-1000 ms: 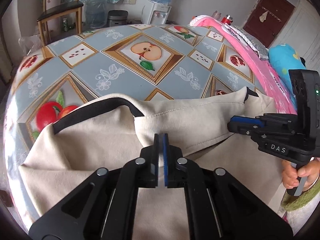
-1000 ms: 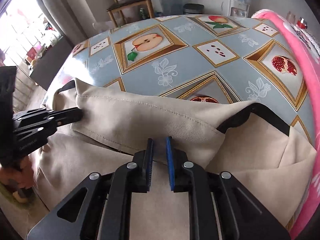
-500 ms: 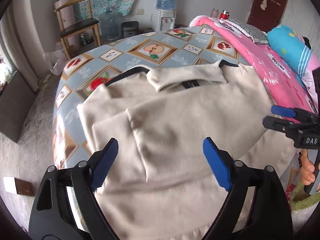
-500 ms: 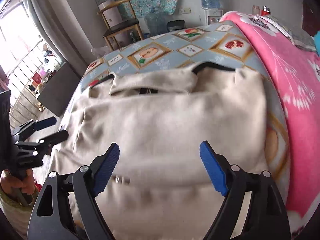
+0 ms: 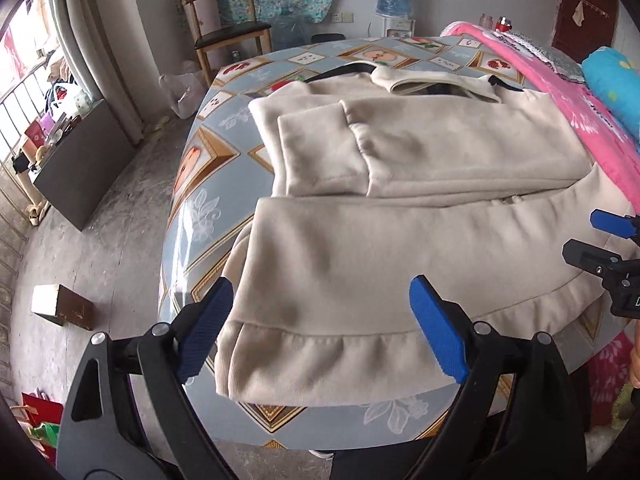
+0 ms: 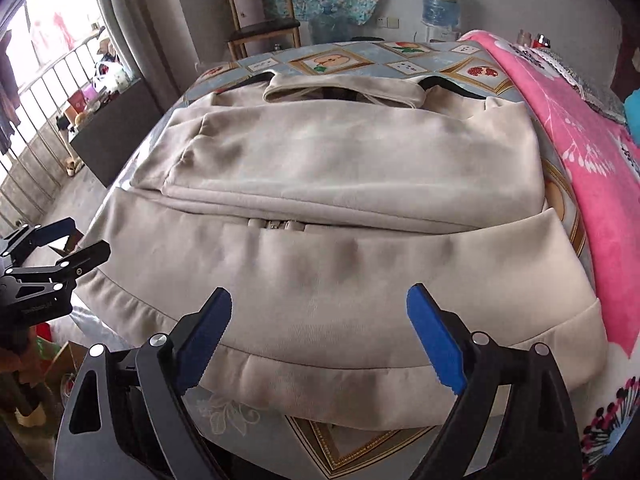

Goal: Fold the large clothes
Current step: 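Grasp the jacket hem with the left tool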

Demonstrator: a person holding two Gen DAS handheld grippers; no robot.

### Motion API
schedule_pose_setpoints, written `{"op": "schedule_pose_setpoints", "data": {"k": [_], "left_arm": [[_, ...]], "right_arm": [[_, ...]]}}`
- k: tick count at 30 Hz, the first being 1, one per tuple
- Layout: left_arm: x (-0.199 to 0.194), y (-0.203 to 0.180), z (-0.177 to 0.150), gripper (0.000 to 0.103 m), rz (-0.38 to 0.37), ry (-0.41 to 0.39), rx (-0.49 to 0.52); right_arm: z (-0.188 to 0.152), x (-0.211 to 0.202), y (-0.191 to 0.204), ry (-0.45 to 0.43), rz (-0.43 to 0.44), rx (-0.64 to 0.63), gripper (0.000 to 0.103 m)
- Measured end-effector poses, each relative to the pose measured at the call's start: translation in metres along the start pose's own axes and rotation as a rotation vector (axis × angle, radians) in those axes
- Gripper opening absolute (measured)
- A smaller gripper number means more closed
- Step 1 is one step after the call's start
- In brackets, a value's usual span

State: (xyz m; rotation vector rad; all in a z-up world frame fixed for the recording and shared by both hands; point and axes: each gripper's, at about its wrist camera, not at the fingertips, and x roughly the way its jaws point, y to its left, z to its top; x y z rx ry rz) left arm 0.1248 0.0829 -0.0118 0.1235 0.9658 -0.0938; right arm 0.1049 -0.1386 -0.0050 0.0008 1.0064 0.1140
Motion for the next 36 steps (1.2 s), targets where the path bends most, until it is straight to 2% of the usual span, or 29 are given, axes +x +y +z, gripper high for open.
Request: {"op": "schedule_pose_setpoints", "data": {"k": [3, 13, 23, 27, 30, 36], "left_arm": [[0.010, 0.006, -0.011, 0.086, 0.028, 0.018, -0.020], [0.022, 0.015, -0.017, 0.087, -0.005, 0.004, -0.080], [0.017, 0.014, -0.013, 0.088, 0.015, -0.025, -0.069], [0.007, 0.022, -0.012, 0.088, -0.012, -0.062, -0.089], [0.005, 0.030, -0.009, 0.086, -0.061, -0.069, -0.110], [0.015, 0.045, 0.004, 0.064, -0.147, -0.054, -0.126]], "right_arm": [[-0.009, 0.016, 0.000, 0.022, -0.010, 0.010, 0.088], [-0.012, 0.017, 0.002, -0.015, -0.021, -0.008, 0.090], [-0.013, 0.016, -0.001, -0.022, -0.002, -0.019, 0.091], [-0.012, 0.016, 0.000, -0.017, 0.002, -0.026, 0.091], [-0.011, 0.017, 0.000, -0.005, 0.009, -0.030, 0.091], [-0.009, 0.017, 0.000, 0.016, 0.012, -0.035, 0.091]]}}
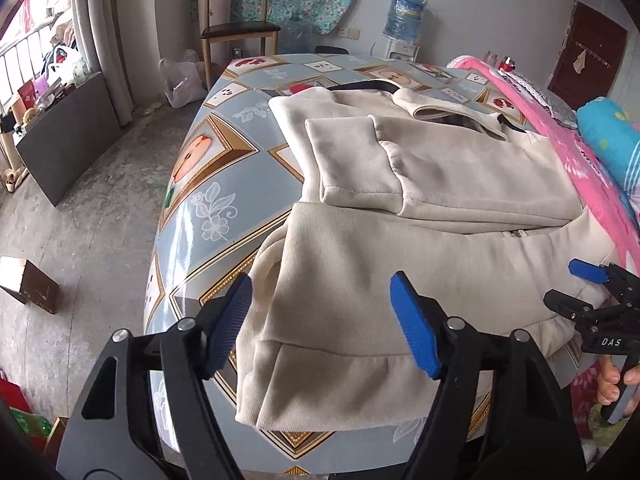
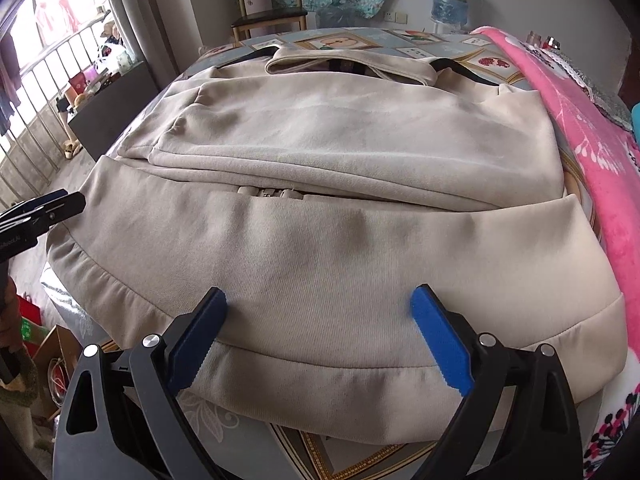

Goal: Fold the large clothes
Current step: 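Grasp the jacket hem with the left tool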

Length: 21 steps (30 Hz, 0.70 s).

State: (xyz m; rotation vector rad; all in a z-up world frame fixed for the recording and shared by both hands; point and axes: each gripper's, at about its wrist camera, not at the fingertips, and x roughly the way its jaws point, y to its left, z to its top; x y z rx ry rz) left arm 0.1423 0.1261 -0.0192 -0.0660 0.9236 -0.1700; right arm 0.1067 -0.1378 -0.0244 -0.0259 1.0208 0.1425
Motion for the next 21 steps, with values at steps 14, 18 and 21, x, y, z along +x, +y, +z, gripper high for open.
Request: {"op": "schedule_pose_setpoints", "data": {"k": [14, 18, 21], "left_arm": [[0.027, 0.032, 0.011, 0.047, -0.215, 0.140, -0.030], [0.035, 0.041, 0.019, 0.036, -0.342, 0.162, -0.052], [0.037, 0.048, 0.024, 0.034, -0.463, 0.162, -0.075]], "right_arm": [[0.003, 0.002, 0.001, 0.032, -0.018, 0.010, 0.091], [0.004, 0.003, 0.002, 0.035, -0.025, 0.014, 0.091], [0.004, 0.003, 0.002, 0.039, -0.027, 0.015, 0.091]]}}
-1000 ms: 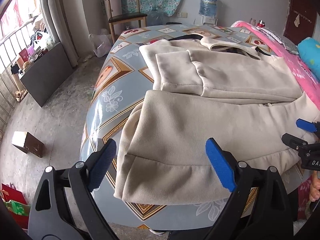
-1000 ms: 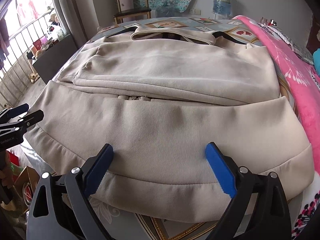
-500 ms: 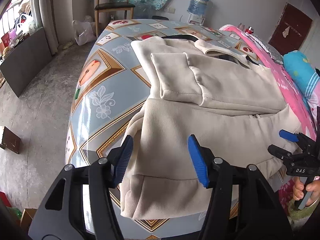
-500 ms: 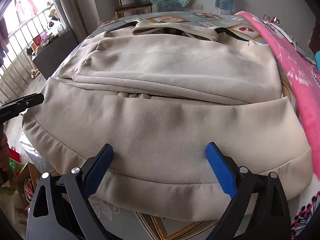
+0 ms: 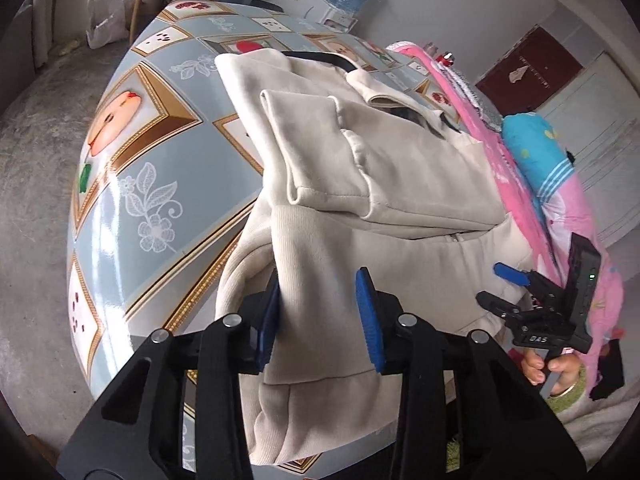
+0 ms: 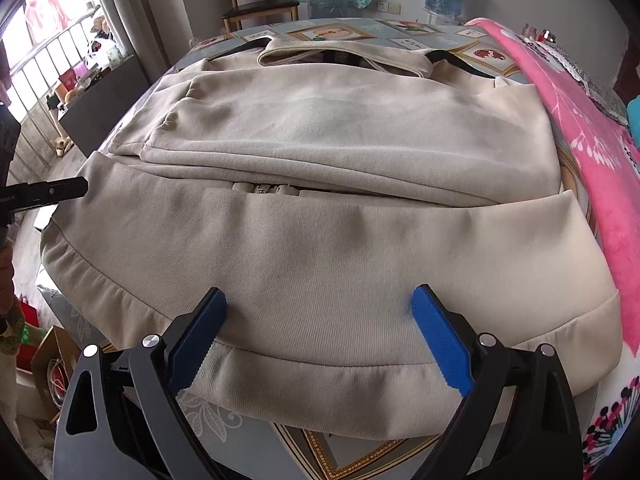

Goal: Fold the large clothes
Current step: 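Grasp the jacket hem with the left tool, then lift the held hem with the left tool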

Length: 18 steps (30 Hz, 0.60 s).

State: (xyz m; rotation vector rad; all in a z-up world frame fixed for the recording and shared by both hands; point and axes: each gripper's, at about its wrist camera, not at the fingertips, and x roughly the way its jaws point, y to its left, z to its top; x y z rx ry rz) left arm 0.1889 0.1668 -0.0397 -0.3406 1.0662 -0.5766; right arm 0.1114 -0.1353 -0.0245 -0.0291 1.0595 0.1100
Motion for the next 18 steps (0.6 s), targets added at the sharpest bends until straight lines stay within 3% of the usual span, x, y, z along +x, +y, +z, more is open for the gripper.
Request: {"op": "schedule_pose_setpoints", "data": {"k": [3, 8, 13, 18], "left_arm": [[0.004, 0.009, 0.007, 0.034, -0.073, 0.034, -0.027], [0.015, 0.026, 0.020, 0.033, -0.097, 0.070, -0.095], [0.013, 0.011, 0.014, 0.033, -0.184, 0.112, 0.008], [0.014, 0.004, 0.008, 0.031, -0.057, 0.126, 0.055]], "right_arm": [[0.001, 0.000, 0.000, 0.005, -0.003, -0.001, 0.091], [0.001, 0.000, 0.000, 0.008, -0.007, 0.003, 0.091], [0.001, 0.001, 0.001, 0.010, -0.010, 0.004, 0.091], [0.001, 0.001, 0.001, 0.010, -0.010, 0.002, 0.092]]}}
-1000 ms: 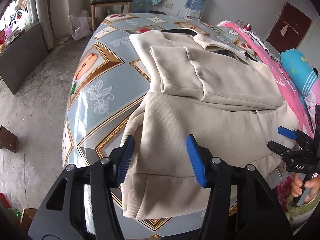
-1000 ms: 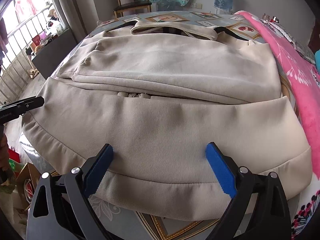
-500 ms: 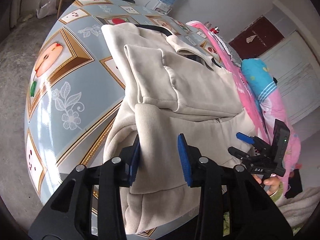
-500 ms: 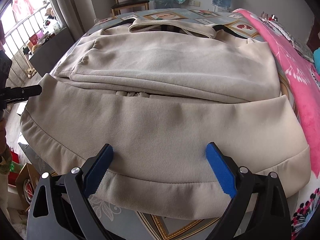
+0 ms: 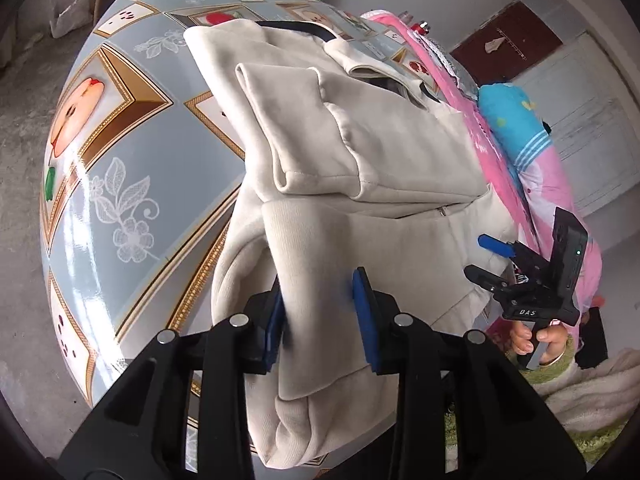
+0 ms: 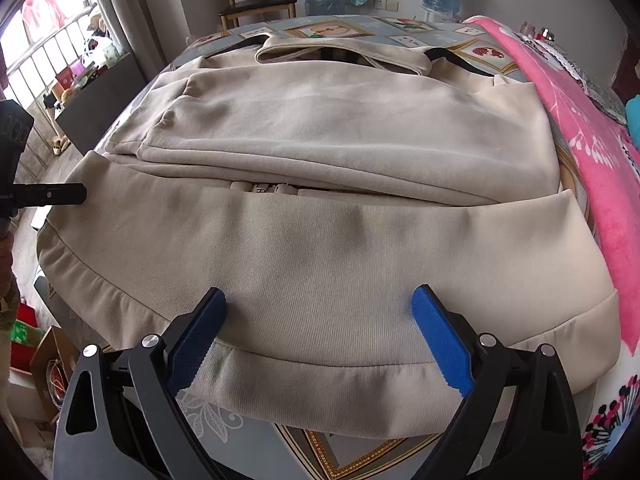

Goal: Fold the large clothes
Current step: 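Lift the held hem with the left tool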

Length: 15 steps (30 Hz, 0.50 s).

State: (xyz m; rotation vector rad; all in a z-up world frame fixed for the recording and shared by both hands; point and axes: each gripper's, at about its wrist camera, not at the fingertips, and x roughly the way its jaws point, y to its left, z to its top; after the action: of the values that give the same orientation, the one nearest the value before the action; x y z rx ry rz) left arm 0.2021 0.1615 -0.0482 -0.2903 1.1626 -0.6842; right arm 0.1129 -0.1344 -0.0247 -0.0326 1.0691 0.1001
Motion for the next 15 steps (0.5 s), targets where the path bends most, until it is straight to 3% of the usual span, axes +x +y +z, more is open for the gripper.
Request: {"op": "schedule_pose_setpoints", "data": {"k": [5, 9, 11, 15], "left_arm": [[0.006, -0.030, -0.007, 0.023, 0.213, -0.026, 0.091], [0.007, -0.056, -0.018, 0.020, 0.430, -0.065, 0.189], [0.011, -0.071, -0.025, 0.019, 0.540, -0.085, 0.247], [0.018, -0.087, -0.031, 0.019, 0.674, -0.118, 0.279]], "right_arm": [[0.000, -0.001, -0.001, -0.006, 0.005, 0.004, 0.092], [-0.002, -0.014, -0.011, -0.023, 0.013, 0.015, 0.092], [-0.005, -0.027, -0.024, -0.052, 0.018, 0.027, 0.092], [-0.010, -0.059, -0.068, -0.119, -0.019, 0.078, 0.088]]}}
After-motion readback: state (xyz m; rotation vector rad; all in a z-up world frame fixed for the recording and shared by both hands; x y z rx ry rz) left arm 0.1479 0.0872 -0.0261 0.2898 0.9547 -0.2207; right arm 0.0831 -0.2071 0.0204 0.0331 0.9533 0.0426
